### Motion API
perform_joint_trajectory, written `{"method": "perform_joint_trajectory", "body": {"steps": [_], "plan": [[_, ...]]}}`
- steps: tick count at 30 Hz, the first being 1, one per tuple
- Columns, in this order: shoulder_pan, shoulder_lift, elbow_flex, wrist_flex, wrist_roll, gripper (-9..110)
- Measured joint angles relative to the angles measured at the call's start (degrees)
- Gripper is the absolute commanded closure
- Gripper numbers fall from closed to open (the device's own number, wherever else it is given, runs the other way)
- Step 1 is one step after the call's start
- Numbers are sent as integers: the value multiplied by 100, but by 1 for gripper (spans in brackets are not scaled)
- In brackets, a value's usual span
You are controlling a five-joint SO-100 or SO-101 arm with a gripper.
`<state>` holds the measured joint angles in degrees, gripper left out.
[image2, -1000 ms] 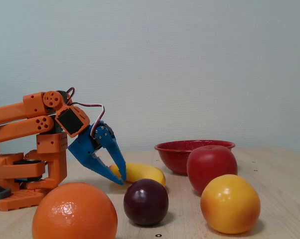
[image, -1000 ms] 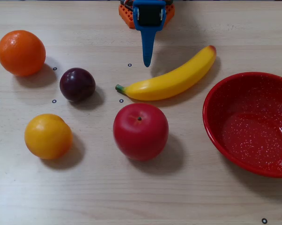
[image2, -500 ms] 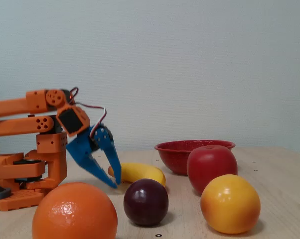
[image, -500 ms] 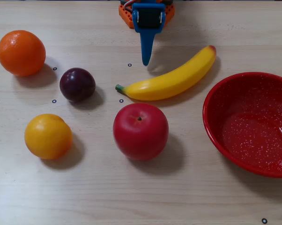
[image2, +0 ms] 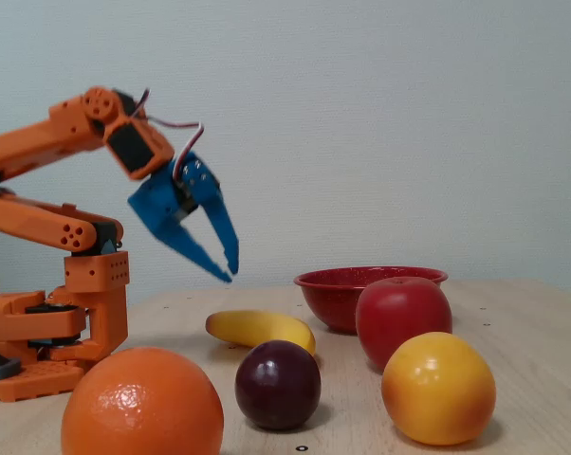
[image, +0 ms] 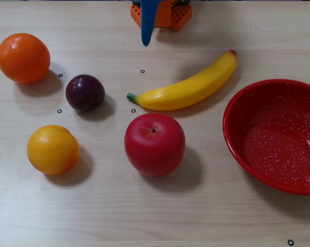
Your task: Put peach in the red bowl.
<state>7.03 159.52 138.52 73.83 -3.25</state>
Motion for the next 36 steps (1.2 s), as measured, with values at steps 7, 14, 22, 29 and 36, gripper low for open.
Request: {"method": "perform_joint_trajectory", "body": {"steps": [7, 14, 22, 29, 36], "plan": [[536, -1441, -1644, 396, -246, 102], [1213, -2927, -2979, 624, -457, 102], [1907, -5159, -4957, 1204, -466, 102], [2268, -6451, -6267, 1415, -457, 101], [2426, -7541, -7339, 1854, -466, 75]]}}
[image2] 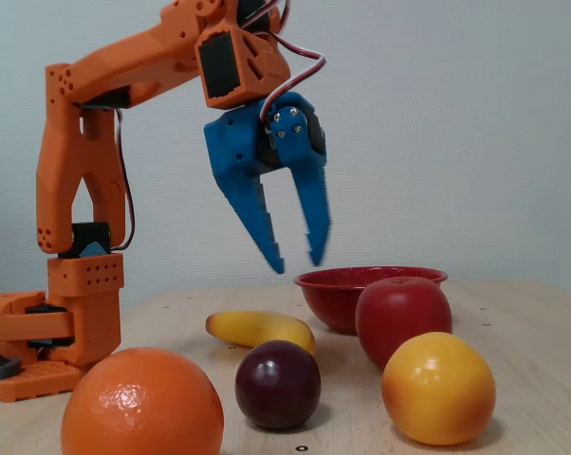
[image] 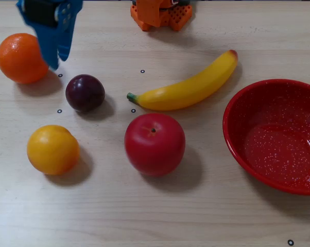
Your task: Put peach in the red bowl.
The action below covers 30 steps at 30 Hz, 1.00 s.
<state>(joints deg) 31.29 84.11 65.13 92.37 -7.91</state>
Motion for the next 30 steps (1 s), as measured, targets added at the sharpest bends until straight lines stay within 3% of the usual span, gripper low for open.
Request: {"method": "perform_joint_trajectory", "body": {"steps": [6, 30], "plan": [[9, -615, -527, 343, -9, 59], [-97, -2830, -1969, 237, -237, 54]]}}
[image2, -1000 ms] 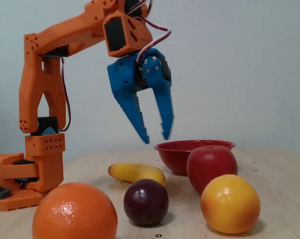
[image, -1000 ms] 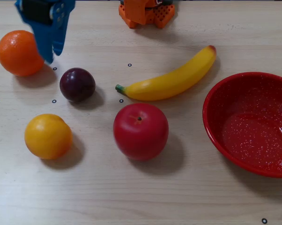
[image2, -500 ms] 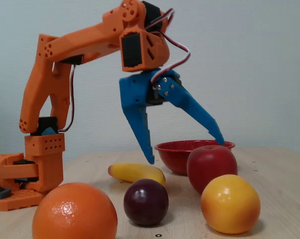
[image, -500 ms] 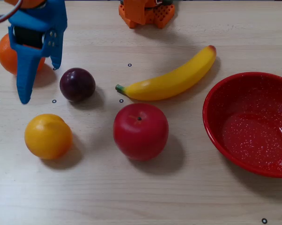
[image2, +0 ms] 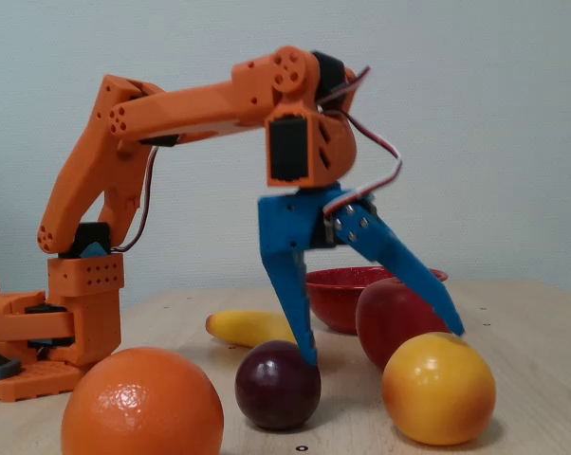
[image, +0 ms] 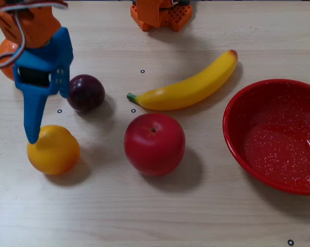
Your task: Put peach in the red bowl.
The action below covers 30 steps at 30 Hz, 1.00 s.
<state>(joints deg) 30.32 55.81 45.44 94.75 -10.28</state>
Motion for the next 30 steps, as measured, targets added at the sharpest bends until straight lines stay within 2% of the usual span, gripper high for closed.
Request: {"method": "perform_joint_trajectory", "body": {"steps": [30], "plan": [[-272, -993, -712, -439, -35, 54]]}}
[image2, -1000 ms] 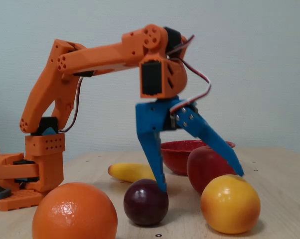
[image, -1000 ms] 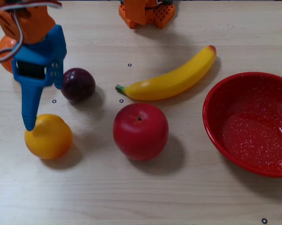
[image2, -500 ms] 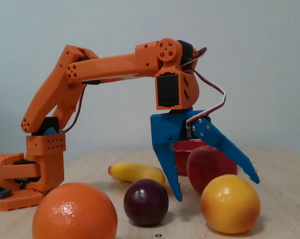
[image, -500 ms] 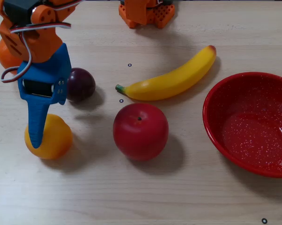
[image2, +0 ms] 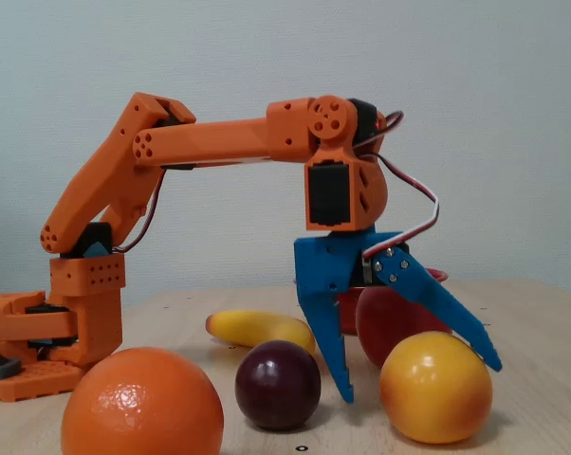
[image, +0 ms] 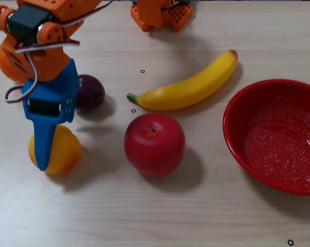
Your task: Put peach in the red bowl.
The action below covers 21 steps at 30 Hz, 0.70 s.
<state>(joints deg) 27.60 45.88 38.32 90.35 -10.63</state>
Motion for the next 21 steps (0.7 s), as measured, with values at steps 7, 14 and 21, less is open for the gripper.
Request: {"method": "perform_joint_trajectory", "body": {"steps": [7, 14, 21], "plan": [[0, -202, -62, -132, -9, 54], [0, -202, -62, -246, -9, 56], [0, -202, -62, -255, -9, 58]]}}
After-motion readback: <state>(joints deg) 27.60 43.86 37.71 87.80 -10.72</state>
